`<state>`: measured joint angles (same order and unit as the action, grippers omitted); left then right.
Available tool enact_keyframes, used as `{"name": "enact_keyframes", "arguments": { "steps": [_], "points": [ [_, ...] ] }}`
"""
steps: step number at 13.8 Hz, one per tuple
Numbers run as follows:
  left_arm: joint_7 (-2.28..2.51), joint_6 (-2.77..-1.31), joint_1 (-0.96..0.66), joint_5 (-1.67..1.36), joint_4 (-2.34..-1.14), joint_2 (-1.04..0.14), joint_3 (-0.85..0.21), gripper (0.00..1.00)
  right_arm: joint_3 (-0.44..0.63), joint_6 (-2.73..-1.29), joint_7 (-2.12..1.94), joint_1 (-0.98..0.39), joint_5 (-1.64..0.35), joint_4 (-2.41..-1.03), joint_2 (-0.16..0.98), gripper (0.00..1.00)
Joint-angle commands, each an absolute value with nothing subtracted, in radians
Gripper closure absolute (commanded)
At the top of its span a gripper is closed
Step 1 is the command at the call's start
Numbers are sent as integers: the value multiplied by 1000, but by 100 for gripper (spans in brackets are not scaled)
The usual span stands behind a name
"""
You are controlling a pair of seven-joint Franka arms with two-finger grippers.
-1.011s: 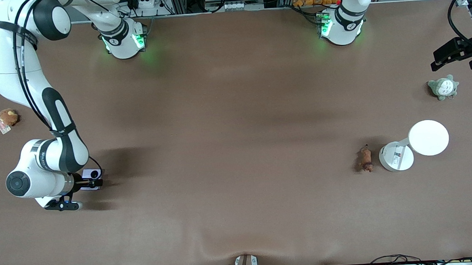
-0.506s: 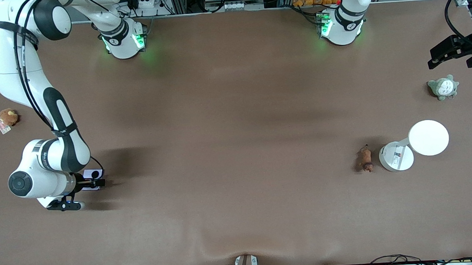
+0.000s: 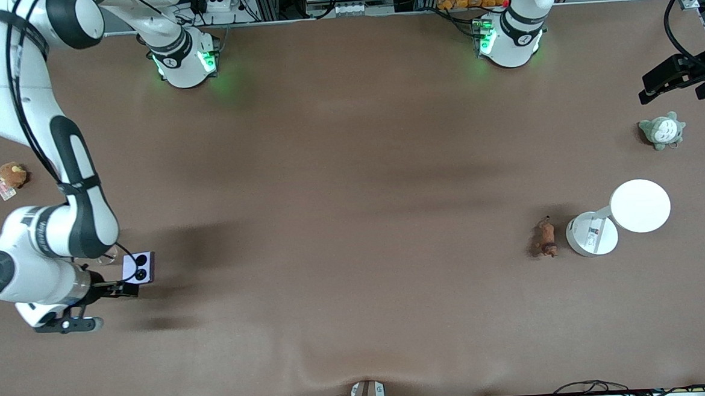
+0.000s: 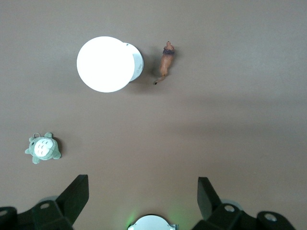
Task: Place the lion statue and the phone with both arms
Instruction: 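Lower the phone beside the glass cup and open the right gripper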
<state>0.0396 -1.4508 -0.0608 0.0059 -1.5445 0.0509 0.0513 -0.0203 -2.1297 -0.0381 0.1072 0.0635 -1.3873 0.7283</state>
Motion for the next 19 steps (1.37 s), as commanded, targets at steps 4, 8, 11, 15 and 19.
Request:
{"name": "enact_keyframes", "arguments": {
  "steps": [4, 8, 11, 15, 19],
  "points": [
    [28, -1437, -60, 9, -1534, 40, 49, 0, -31, -1873, -40, 86, 66, -1433, 429, 0],
    [23, -1437, -60, 11, -1529, 41, 48, 0, -29, -1772, -40, 84, 20, -1529, 220, 0],
    [12, -1437, -61, 21, -1526, 40, 49, 0, -5, -1617, -25, 43, 6, -1534, 89, 0],
    [20, -1437, -60, 23, -1526, 38, 46, 0, 52, -1499, -23, 28, -57, -1532, 6, 0],
    [18, -1437, -60, 18, -1526, 35, 48, 0, 75, -1448, 18, 12, -55, -1529, -12, 0]
  ]
}}
